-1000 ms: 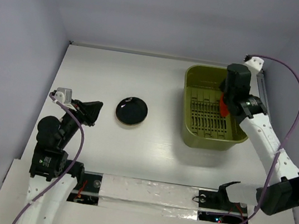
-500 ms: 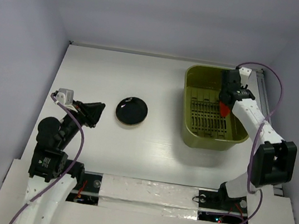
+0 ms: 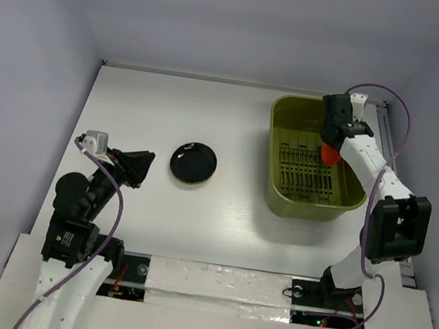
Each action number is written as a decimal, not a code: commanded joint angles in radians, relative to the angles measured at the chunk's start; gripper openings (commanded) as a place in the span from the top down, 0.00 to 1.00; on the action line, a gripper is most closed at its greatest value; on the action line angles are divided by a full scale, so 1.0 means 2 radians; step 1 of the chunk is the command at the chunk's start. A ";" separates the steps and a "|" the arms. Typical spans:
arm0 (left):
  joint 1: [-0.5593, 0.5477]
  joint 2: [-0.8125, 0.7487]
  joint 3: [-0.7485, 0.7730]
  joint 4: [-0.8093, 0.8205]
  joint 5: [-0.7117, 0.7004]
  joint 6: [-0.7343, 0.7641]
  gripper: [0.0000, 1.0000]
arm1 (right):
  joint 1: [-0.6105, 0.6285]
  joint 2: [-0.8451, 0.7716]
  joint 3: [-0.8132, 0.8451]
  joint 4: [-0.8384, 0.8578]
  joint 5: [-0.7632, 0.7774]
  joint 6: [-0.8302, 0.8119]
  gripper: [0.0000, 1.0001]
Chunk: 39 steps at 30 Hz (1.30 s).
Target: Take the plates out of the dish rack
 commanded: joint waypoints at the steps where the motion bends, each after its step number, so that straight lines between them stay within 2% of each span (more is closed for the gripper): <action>1: -0.003 -0.006 0.003 0.018 0.000 0.002 0.83 | -0.002 -0.045 0.040 -0.017 0.025 -0.011 1.00; 6: -0.003 -0.004 0.003 0.018 0.000 0.002 0.82 | 0.022 -0.087 0.088 -0.051 0.031 -0.014 1.00; 8: -0.003 -0.002 0.002 0.018 0.000 0.002 0.78 | 0.048 -0.113 0.107 -0.053 0.002 -0.011 1.00; 10: -0.003 -0.002 0.003 0.019 0.000 0.002 0.73 | 0.078 -0.142 0.092 -0.035 -0.047 -0.006 1.00; 11: -0.003 -0.001 0.003 0.018 0.000 0.001 0.71 | 0.114 -0.151 0.082 -0.012 -0.064 0.001 1.00; 15: -0.003 0.005 0.002 0.018 -0.004 0.001 0.62 | 0.194 -0.155 0.020 0.070 -0.190 0.066 1.00; 20: 0.012 0.014 0.002 0.018 -0.006 0.000 0.54 | 0.247 -0.097 -0.030 0.208 -0.296 0.134 1.00; 24: 0.017 0.019 0.002 0.018 -0.006 0.000 0.52 | 0.272 -0.007 -0.010 0.249 -0.317 0.167 1.00; 27: 0.026 0.025 0.002 0.019 -0.004 0.001 0.47 | 0.278 0.039 -0.004 0.274 -0.350 0.190 1.00; 33: 0.036 0.030 0.001 0.023 0.006 0.002 0.38 | 0.278 0.077 -0.019 0.311 -0.377 0.228 0.99; 35: 0.036 0.031 0.000 0.024 0.008 0.002 0.33 | 0.278 0.084 -0.027 0.316 -0.378 0.233 0.93; 36: 0.036 0.032 0.001 0.024 0.010 0.002 0.30 | 0.278 0.087 -0.029 0.314 -0.377 0.236 0.84; 37: 0.040 0.034 0.000 0.024 0.010 0.002 0.29 | 0.278 0.093 -0.029 0.314 -0.377 0.237 0.84; 39: 0.040 0.036 0.001 0.024 0.010 0.002 0.26 | 0.278 0.105 -0.027 0.301 -0.377 0.240 0.76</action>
